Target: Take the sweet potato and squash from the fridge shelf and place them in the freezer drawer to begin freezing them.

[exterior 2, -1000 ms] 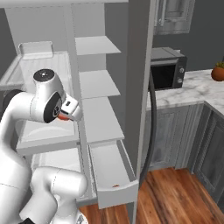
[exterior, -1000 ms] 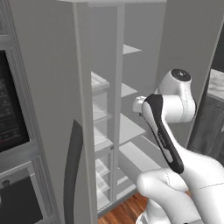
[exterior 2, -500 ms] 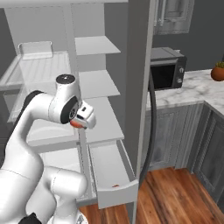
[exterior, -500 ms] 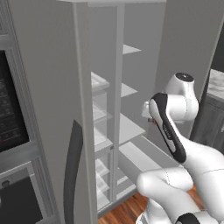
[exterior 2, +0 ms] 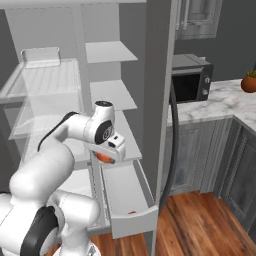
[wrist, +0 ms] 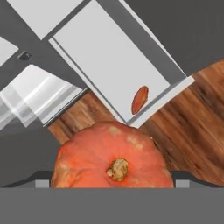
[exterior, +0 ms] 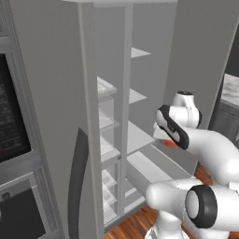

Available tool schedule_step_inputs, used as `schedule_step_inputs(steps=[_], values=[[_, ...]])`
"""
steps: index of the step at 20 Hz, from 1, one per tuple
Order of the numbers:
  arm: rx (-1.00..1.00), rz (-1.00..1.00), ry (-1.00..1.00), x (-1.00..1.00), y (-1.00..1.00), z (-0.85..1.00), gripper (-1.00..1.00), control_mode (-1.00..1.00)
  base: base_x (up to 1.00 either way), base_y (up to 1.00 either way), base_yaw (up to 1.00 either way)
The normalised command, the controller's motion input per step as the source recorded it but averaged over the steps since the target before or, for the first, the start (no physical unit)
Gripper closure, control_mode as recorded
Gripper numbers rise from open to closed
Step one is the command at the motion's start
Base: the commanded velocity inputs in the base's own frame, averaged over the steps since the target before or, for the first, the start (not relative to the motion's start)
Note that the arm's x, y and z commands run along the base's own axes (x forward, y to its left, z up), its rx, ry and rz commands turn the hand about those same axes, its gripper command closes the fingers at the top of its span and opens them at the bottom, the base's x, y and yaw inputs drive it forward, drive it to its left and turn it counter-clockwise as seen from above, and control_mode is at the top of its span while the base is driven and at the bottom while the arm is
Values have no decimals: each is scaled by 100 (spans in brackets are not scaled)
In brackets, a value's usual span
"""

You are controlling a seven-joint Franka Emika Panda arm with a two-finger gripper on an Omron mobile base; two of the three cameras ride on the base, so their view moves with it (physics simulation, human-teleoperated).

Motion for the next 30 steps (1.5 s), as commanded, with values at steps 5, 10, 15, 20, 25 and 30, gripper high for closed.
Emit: schedule_step_inputs(steps=[5,10,15,20,25,30], values=[[-6,0,23,41,0,-100,100,-100,0,0,0],[-3,0,5,24,-22,-67,100,-100,0,0,0],[-4,0,0,1,-17,-60,100,-100,0,0,0],[0,0,-1,0,-5,-57,100,-100,0,0,0],[0,0,-1,3,-11,-35,100,-100,0,0,0],[0,0,-3,12,-4,-42,100,-100,0,0,0]])
